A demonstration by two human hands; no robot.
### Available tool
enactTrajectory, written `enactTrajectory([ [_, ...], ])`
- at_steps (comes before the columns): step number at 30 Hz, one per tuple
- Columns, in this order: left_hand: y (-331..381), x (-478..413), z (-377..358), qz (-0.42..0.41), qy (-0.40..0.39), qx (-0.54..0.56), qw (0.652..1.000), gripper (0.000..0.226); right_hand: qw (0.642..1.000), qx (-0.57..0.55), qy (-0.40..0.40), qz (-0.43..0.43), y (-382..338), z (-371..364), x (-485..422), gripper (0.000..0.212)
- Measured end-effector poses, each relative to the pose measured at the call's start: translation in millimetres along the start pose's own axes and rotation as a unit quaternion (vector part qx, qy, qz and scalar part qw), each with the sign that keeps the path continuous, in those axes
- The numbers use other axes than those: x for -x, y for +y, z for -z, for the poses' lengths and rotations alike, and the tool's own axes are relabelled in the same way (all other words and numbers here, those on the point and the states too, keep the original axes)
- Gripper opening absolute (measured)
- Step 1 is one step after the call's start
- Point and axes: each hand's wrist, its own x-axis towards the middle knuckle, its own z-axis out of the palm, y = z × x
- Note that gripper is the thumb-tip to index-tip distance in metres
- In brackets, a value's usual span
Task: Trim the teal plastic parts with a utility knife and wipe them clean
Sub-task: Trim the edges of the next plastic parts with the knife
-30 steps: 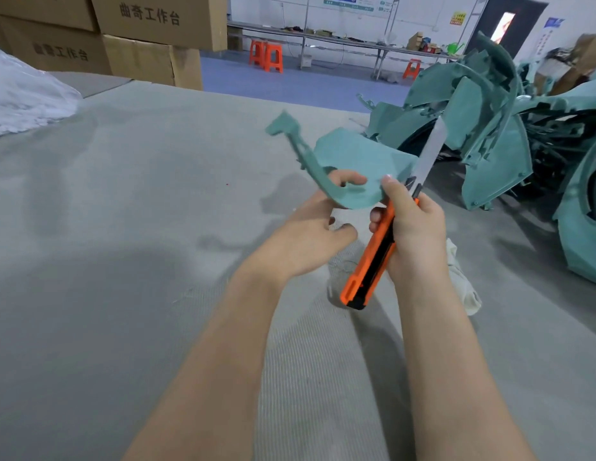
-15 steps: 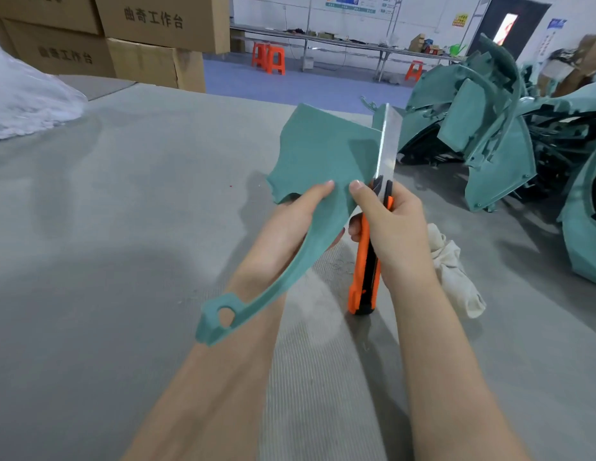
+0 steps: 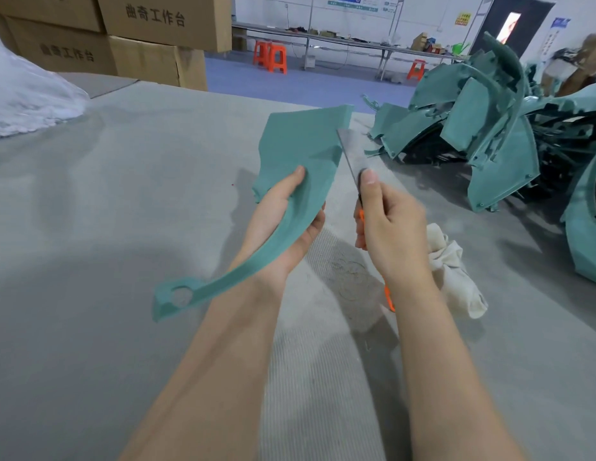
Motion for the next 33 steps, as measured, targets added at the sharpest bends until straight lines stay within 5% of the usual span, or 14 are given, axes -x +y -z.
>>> enactTrajectory([
  [6,2.3,-0.1,-0.2,0.035,-0.042,0.03,0.998,0.007,1.0,0.019,-0.02,0.014,0.2,0.0,0.8,0.074],
  [33,2.7,0.3,5.6,0.096,-0.116,0.129,0.98,0.011,0.994,-0.019,-0.108,0.014,1.7,1.5,2.9,0.055],
])
